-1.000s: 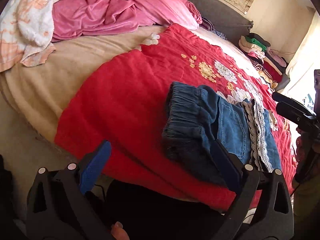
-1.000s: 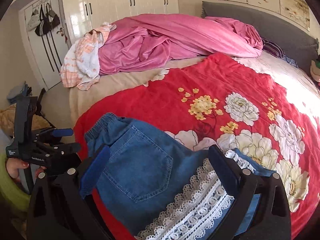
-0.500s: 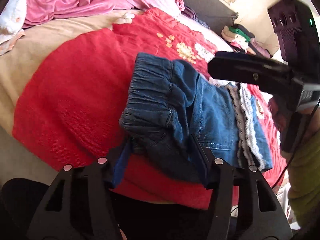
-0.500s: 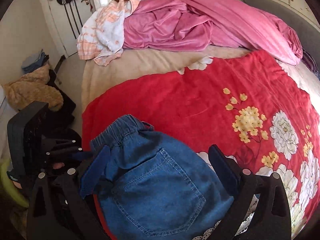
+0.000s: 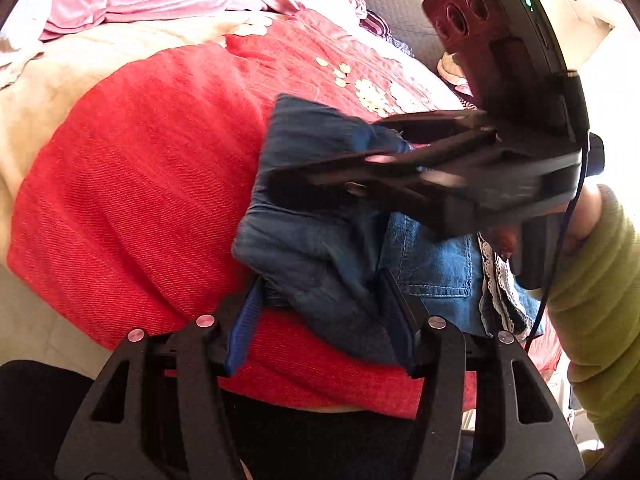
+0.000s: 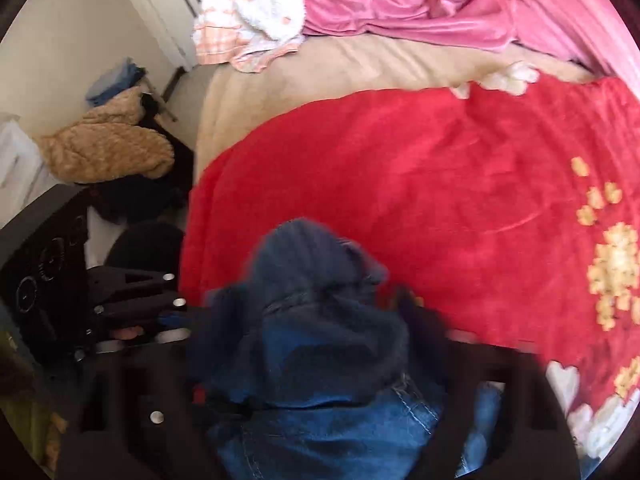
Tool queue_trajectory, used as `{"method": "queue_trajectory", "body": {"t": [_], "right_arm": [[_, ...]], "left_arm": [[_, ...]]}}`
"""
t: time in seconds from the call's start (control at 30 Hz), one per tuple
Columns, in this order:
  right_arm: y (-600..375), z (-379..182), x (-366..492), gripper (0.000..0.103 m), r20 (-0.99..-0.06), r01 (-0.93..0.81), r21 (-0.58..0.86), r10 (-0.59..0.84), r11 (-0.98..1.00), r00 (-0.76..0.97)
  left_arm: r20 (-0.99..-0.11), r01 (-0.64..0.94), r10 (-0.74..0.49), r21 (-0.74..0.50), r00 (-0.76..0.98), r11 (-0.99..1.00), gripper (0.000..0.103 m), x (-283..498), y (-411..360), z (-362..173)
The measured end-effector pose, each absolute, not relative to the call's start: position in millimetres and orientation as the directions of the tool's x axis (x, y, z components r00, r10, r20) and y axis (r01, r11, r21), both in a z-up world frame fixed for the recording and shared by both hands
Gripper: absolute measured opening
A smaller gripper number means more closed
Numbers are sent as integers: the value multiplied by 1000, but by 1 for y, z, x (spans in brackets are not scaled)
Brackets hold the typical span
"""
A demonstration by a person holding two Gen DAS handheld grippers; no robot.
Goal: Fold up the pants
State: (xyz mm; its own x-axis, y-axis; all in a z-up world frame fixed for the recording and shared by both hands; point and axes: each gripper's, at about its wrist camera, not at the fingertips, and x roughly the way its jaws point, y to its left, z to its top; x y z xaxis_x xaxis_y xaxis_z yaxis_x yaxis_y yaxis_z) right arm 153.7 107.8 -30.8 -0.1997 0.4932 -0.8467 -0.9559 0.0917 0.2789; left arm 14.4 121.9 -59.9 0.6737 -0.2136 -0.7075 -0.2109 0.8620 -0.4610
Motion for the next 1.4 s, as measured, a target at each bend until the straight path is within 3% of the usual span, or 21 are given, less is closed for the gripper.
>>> {"method": "queue_trajectory", "body": {"t": [0.17, 0.27, 0.5, 0.6, 0.7, 1.0, 1.2, 1.27, 1.4], "right_arm": [[83, -14, 154, 39, -782, -948, 305, 593, 90, -195], [58, 6, 154, 37, -721, -942, 330, 661, 65, -207], [6, 39, 159, 37, -622, -932, 361, 752, 29, -217], [-15, 47, 169, 37, -590, -928, 372, 782, 40, -202], [-34, 55, 177, 37, -563, -925, 376, 807, 58, -178], [-102, 63, 207, 37, -498, -919, 378, 861, 115, -98], [-142, 56, 216, 46, -466, -909, 386, 883, 157, -45], [-161, 53, 220, 63, -447, -896, 402, 894, 189, -12], [-205, 45, 229, 75, -426, -861, 423, 901, 282, 85]], "left_arm": [[-685, -196, -239, -493, 688, 847, 53, 10, 125, -56], [-673, -182, -254, -506, 695, 843, 67, 8, 123, -49], [-625, -141, -392, -631, 675, 763, 71, 24, 115, -47], [-579, -91, -466, -686, 670, 722, 69, 39, 102, -42], [-558, -54, -501, -702, 661, 710, 52, 51, 82, -33], [-609, 8, -447, -585, 655, 811, 47, 74, 21, 1], [-619, 15, -440, -569, 651, 822, 47, 74, -4, -2], [-599, 46, -479, -593, 642, 804, 47, 79, -13, -1], [-574, 142, -558, -610, 600, 780, 48, 79, -34, -2]]}}
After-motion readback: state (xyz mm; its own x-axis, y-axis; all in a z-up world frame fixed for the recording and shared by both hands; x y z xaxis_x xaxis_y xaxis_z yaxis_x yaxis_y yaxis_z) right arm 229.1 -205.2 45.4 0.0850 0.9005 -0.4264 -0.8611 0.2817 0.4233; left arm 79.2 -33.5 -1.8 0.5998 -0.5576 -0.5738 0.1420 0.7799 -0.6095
